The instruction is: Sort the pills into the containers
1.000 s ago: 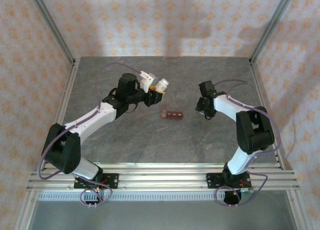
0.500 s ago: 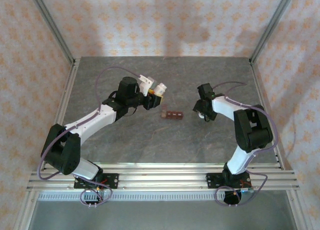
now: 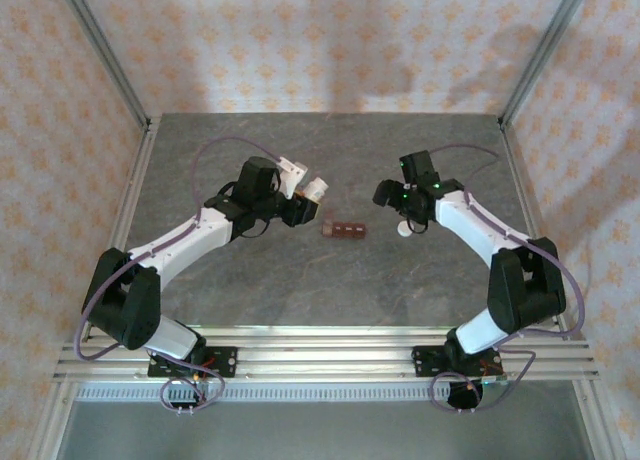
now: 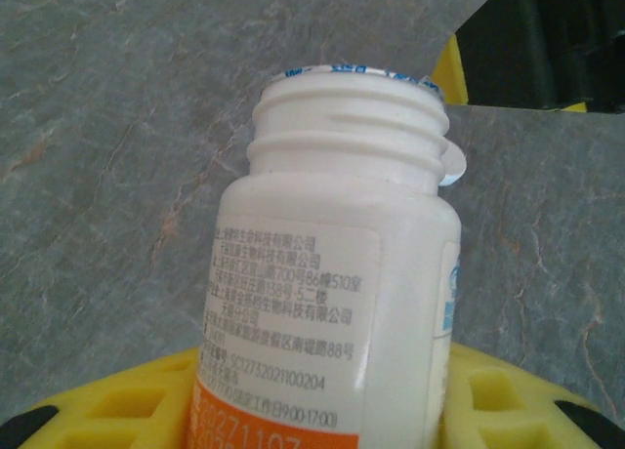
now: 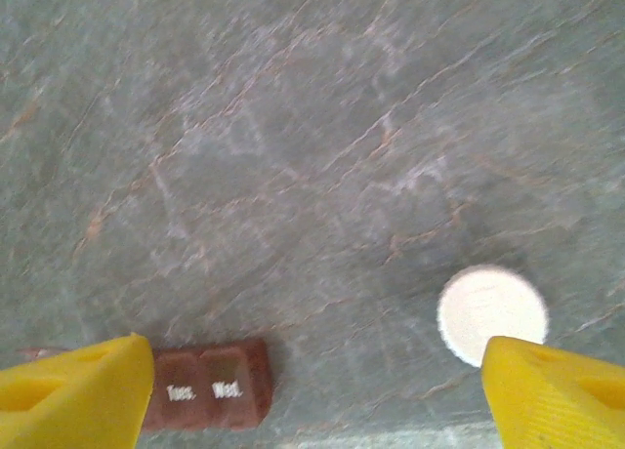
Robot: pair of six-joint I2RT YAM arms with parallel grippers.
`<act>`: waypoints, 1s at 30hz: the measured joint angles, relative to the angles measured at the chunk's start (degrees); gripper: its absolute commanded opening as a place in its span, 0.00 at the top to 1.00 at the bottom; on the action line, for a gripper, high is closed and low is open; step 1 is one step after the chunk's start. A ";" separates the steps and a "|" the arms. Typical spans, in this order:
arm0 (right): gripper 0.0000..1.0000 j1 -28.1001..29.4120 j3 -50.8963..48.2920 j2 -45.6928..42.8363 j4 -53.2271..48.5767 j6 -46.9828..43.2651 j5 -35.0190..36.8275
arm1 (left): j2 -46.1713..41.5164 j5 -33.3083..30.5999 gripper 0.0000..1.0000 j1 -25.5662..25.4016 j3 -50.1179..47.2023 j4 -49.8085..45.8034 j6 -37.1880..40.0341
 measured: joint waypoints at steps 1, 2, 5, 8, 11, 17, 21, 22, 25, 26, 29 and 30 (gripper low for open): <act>0.06 0.61 0.00 0.09 -0.04 -0.33 -0.63 | -0.02 -0.15 1.00 0.00 0.26 -0.98 0.24; 0.05 1.25 0.02 0.24 -0.07 -0.50 -1.18 | 0.00 -0.26 1.00 0.00 0.35 -1.53 0.57; 0.05 2.93 0.39 1.68 -0.07 -0.87 -2.23 | -0.02 -0.59 1.00 -0.02 0.57 -3.48 1.25; 0.07 3.78 0.72 3.87 0.17 -0.87 -3.34 | 0.00 -1.16 1.00 -0.28 0.57 -4.68 1.53; 0.10 3.98 0.70 5.62 0.42 -0.87 -3.98 | 0.00 -1.40 1.00 -0.96 0.57 -5.16 1.53; 0.16 4.11 0.70 7.52 1.88 -0.85 -4.63 | 0.17 -1.42 1.00 -2.32 -0.07 -5.05 1.49; 0.31 4.55 0.94 9.05 2.43 -0.90 -4.76 | 0.28 -1.44 1.00 -2.64 -2.16 -4.74 1.01; 0.36 4.63 1.38 9.73 2.43 -0.63 -4.83 | 0.31 -1.46 1.00 -2.64 -2.69 -4.70 0.98; 0.48 4.81 3.37 12.26 2.60 -0.57 -4.90 | 0.52 -1.70 1.00 -2.64 -3.74 -4.63 0.87; 0.51 4.81 4.11 13.14 2.67 -0.63 -5.03 | 0.66 -1.86 1.00 -2.64 -3.96 -4.63 0.87; 0.58 4.87 6.62 15.96 2.95 -0.37 -5.35 | 0.92 -2.08 1.00 -2.64 -4.02 -4.63 0.87; 0.61 4.85 7.39 16.87 3.04 -0.24 -5.57 | 0.92 -2.12 1.00 -2.64 -4.02 -4.63 0.87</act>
